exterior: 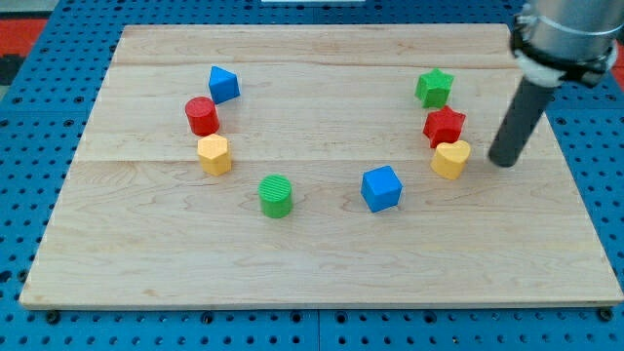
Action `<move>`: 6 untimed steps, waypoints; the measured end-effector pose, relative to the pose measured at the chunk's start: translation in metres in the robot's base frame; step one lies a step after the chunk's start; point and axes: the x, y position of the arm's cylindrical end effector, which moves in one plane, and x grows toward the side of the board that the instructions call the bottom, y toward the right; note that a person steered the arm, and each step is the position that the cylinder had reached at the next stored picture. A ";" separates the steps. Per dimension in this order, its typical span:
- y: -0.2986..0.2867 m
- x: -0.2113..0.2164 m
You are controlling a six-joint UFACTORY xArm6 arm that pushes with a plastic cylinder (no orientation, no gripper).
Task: Push the green star slightly to the left
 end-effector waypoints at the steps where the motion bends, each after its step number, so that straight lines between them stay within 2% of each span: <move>1: 0.008 -0.062; 2: -0.031 -0.092; 4: -0.036 -0.145; 5: -0.067 -0.115; 6: -0.037 -0.086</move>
